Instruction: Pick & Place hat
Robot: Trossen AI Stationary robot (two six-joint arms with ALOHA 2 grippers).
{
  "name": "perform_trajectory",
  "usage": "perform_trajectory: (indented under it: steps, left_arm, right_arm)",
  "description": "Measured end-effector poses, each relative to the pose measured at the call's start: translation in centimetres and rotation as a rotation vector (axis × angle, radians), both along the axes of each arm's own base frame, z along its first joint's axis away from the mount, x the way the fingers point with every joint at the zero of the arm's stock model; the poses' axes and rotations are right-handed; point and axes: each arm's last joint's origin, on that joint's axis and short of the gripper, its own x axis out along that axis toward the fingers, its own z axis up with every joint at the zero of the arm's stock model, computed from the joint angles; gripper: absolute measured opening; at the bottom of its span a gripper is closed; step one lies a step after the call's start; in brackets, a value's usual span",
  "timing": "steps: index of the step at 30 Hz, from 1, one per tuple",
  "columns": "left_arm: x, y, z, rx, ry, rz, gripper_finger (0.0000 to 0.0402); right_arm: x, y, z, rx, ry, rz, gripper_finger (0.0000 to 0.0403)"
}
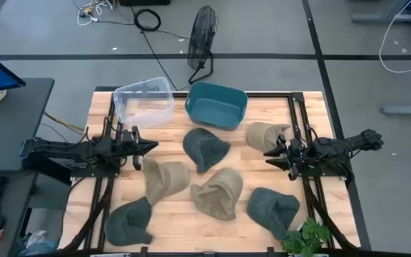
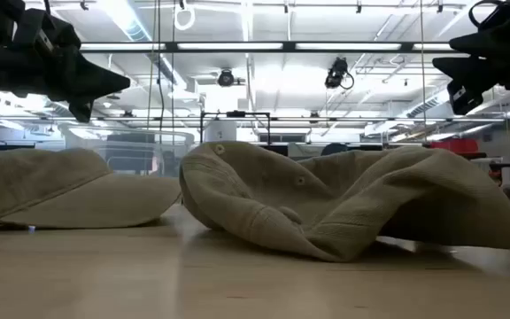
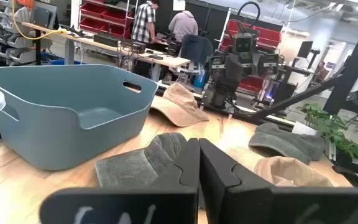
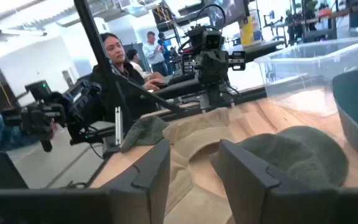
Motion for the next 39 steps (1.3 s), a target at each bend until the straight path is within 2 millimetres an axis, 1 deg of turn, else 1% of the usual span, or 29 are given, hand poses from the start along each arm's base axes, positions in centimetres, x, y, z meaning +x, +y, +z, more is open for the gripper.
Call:
perform_trajectory:
  steps: [7,12,15,17,19,20,22,24,27,30,32,35,39]
  left_arm:
    - [0.0,0.0,0.1,-0.013,-0.013,0.0,0.0003]
    - [0.0,0.0,0.1,-0.144,-0.046,-0.002,0.0003]
    - [0.0,0.0,0.2,-0.174,-0.06,-0.004,0.0003]
    - [0.0,0.0,0.6,-0.23,-0.12,-0.011,0.0003]
    - [-0.1,0.0,1.4,-0.256,-0.187,-0.022,0.0003]
    - [-0.1,0.0,1.8,-0.256,-0.19,-0.023,0.0004]
    - [-0.3,0.0,3.3,-0.245,-0.219,-0.027,0.0011]
    - [-0.4,0.0,5.3,-0.235,-0.253,-0.029,0.0029]
    - [-0.4,0.0,7.7,-0.229,-0.216,-0.025,0.0065]
    - [-0.3,0.0,10.1,-0.263,-0.152,-0.019,0.0105]
    - [-0.1,0.0,11.3,-0.301,-0.082,-0.019,0.0127]
    - [0.4,-0.2,12.6,-0.414,0.053,-0.038,0.0149]
    - [1.6,-0.6,14.5,-0.564,0.231,-0.101,0.0154]
  right_arm:
    - [0.0,0.0,0.0,-0.035,-0.003,-0.002,0.0141]
    - [0.0,0.0,0.0,-0.04,-0.003,-0.008,0.0141]
    - [0.0,-0.3,0.2,-0.009,-0.016,-0.103,0.0141]
    - [0.0,-0.5,0.5,0.065,-0.051,-0.17,0.0141]
    - [-0.1,-0.6,1.0,0.086,-0.098,-0.177,0.0141]
    - [-0.1,-0.5,1.2,0.084,-0.121,-0.171,0.0141]
    - [-0.3,-0.6,1.8,0.095,-0.173,-0.168,0.0141]
    - [-0.5,-0.7,2.8,0.107,-0.215,-0.168,0.0141]
    - [-1.0,-0.8,5.1,0.081,-0.256,-0.174,0.0141]
    - [-1.3,-0.8,8.0,0.009,-0.293,-0.176,0.0141]
    - [-1.4,-0.8,10.2,-0.043,-0.291,-0.174,0.0141]
    - [-0.7,-0.6,13.0,-0.12,-0.197,-0.174,0.0141]
    - [0.9,-0.2,15.6,-0.199,-0.033,-0.159,0.0141]
